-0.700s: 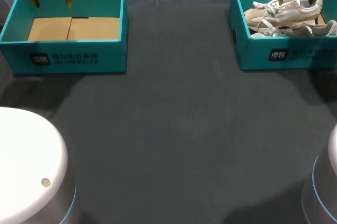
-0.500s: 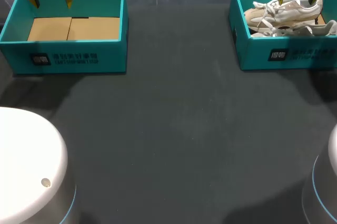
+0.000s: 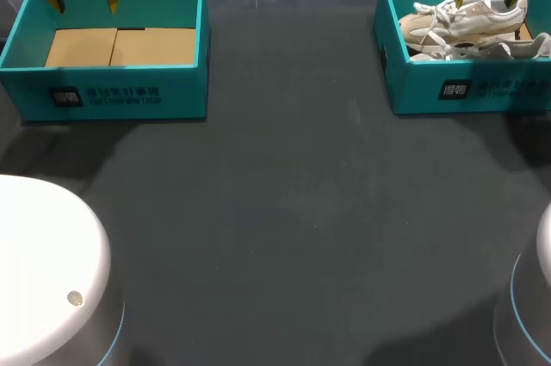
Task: Take the shoe out of the shoebox, open the shoe tongue, remove and reinsert the insole, then place the shoe into the shoebox
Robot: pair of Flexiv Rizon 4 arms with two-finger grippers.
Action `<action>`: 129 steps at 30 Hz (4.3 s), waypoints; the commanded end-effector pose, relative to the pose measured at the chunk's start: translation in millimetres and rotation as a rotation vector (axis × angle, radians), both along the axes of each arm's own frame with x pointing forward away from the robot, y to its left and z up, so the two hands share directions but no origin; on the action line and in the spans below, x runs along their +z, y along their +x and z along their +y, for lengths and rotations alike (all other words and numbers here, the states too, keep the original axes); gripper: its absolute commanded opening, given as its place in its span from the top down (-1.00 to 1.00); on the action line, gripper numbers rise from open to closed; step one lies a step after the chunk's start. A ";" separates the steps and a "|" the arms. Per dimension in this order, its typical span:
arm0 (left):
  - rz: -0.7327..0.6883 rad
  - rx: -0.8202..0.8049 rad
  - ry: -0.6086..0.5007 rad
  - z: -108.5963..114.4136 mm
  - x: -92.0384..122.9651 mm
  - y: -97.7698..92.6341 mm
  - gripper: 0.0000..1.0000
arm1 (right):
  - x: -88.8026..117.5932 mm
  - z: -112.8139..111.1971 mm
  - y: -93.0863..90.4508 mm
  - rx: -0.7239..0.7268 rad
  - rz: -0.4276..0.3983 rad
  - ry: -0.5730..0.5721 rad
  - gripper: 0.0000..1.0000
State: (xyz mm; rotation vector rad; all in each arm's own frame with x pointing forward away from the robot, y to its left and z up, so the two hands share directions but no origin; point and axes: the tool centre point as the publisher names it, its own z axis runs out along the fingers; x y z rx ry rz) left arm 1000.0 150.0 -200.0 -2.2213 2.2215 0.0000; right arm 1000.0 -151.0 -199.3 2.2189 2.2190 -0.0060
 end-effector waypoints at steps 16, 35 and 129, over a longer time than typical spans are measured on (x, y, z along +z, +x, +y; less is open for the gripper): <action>0.000 0.000 0.000 0.0 0.0 0.0 -1.00 | -11.3 -48.1 -0.3 -0.054 -0.011 -0.089 -1.00; 0.000 0.000 0.000 0.0 0.0 0.0 -1.00 | -59.7 -124.3 8.4 -0.106 0.020 -0.134 -0.97; 0.000 0.000 0.000 0.0 0.0 0.0 -1.00 | -90.1 -192.6 31.2 -0.227 0.015 -0.175 1.00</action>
